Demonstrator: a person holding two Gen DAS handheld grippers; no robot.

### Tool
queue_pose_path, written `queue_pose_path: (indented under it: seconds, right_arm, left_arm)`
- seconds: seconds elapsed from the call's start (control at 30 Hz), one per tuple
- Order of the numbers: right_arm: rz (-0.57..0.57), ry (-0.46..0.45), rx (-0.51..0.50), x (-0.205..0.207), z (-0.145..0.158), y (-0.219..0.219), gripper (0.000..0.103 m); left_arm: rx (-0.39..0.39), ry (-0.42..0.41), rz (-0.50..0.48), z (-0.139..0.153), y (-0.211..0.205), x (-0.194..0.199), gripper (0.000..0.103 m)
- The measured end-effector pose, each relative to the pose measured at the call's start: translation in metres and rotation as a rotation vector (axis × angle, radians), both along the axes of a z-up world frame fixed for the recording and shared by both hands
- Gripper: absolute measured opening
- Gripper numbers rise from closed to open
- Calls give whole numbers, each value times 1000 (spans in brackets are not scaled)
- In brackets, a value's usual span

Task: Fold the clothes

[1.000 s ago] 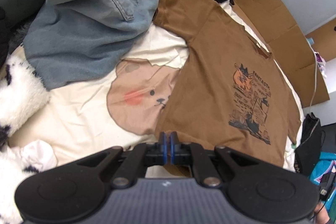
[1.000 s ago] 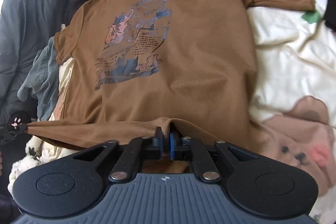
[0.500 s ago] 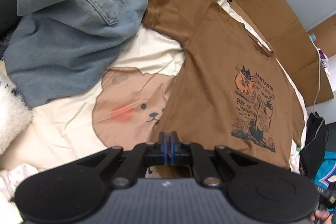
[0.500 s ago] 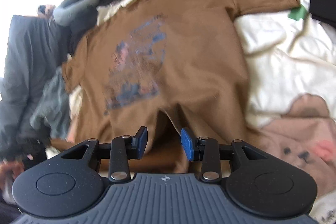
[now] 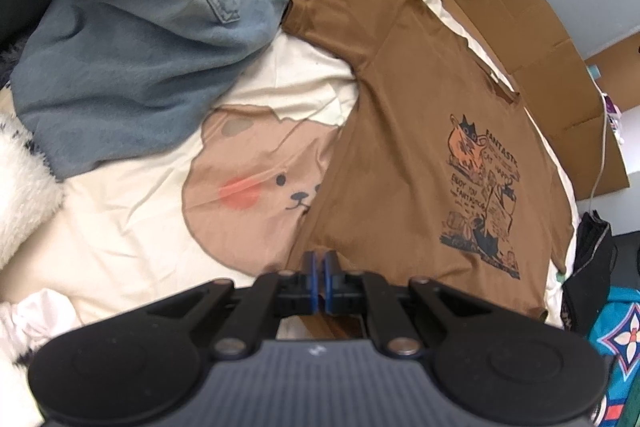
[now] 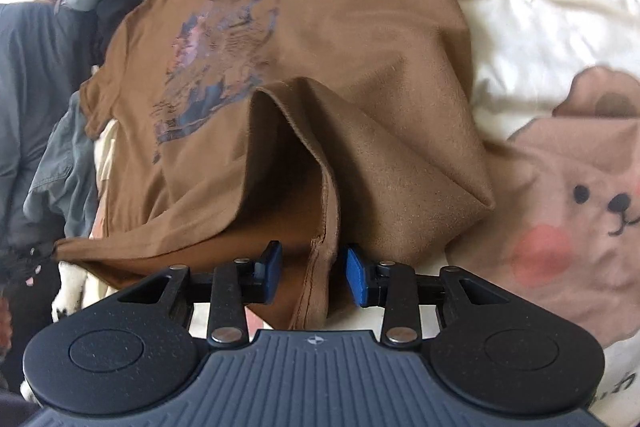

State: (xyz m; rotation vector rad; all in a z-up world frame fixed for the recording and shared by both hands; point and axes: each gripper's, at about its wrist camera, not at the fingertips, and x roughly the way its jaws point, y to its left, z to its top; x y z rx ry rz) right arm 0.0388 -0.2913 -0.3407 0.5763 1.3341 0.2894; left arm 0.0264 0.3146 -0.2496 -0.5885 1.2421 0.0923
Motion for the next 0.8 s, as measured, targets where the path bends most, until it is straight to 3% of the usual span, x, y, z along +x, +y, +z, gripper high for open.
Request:
queue_pose_path:
  seconds: [0.1, 0.13, 0.17, 0.33, 0.5, 0.8]
  right_arm:
    - [-21, 0, 23, -3, -2, -3, 15]
    - [-30, -1, 29, -6, -2, -6, 4]
    - [-42, -3, 30, -9, -1, -10, 1]
    - [-94, 10, -22, -25, 11, -31, 1]
    - [-95, 2, -123, -45, 43, -51, 1]
    - [-111, -113, -287, -64, 118, -93, 1]
  left_arm:
    - [-4, 0, 0, 2, 0, -6, 4]
    - [-4, -1, -1, 3, 0, -8, 4]
    - [-1, -2, -2, 4, -1, -10, 4]
    - [2, -12, -1, 10, -3, -19, 3]
    - [-14, -30, 16, 24, -2, -32, 3]
    - [-33, -102, 48, 60, 3, -46, 3]
